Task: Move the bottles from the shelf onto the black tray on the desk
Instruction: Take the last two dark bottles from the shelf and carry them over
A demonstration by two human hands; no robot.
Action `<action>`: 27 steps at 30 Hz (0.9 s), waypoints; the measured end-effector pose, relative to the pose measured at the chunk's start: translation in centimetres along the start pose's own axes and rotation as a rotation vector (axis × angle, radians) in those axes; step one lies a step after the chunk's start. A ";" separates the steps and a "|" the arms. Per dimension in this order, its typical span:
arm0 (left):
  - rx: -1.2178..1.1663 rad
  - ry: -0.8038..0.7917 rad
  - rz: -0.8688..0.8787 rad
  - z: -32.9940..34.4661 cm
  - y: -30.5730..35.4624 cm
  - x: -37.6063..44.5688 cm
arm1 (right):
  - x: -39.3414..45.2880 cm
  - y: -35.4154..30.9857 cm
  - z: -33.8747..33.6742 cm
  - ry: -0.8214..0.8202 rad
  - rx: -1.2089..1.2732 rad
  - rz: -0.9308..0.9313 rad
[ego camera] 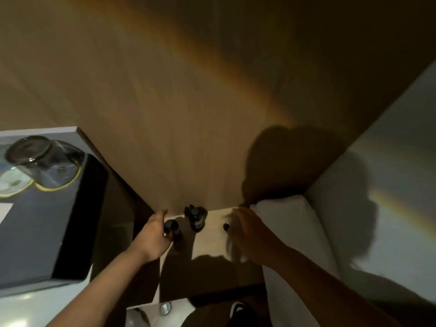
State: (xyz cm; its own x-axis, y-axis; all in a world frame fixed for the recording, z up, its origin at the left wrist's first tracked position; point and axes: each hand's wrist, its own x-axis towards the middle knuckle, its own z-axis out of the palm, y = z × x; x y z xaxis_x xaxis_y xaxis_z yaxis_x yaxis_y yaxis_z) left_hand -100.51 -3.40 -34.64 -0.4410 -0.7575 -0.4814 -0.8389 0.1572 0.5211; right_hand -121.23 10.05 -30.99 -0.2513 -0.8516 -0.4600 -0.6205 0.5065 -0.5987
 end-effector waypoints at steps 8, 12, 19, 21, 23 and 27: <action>-0.197 0.108 -0.146 5.7 -2.6 3.8 | 7.1 4.2 2.9 -0.202 -0.085 -0.028; -0.256 0.108 -0.227 9.1 -5.8 6.3 | 10.3 5.9 6.9 -0.207 0.055 0.034; -0.310 0.238 -0.214 13.1 -11.1 11.6 | 16.3 8.9 14.9 -0.193 0.176 0.087; -0.316 0.274 -0.180 14.0 -12.2 13.2 | 17.2 9.9 16.9 -0.208 0.210 0.136; -0.309 0.289 -0.143 14.8 -13.2 14.5 | 17.8 11.0 18.6 -0.202 0.244 0.160; -0.304 0.278 -0.108 16.2 -14.8 16.2 | 18.3 13.0 20.9 -0.143 0.146 0.112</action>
State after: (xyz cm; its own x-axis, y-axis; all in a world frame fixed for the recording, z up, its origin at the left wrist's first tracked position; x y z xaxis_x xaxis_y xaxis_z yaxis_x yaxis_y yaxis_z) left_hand -100.45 -7.75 -61.56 -0.2176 -0.9081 -0.3579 -0.7249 -0.0952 0.6822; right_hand -118.33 3.92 -60.91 -0.1979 -0.7664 -0.6111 -0.4780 0.6197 -0.6225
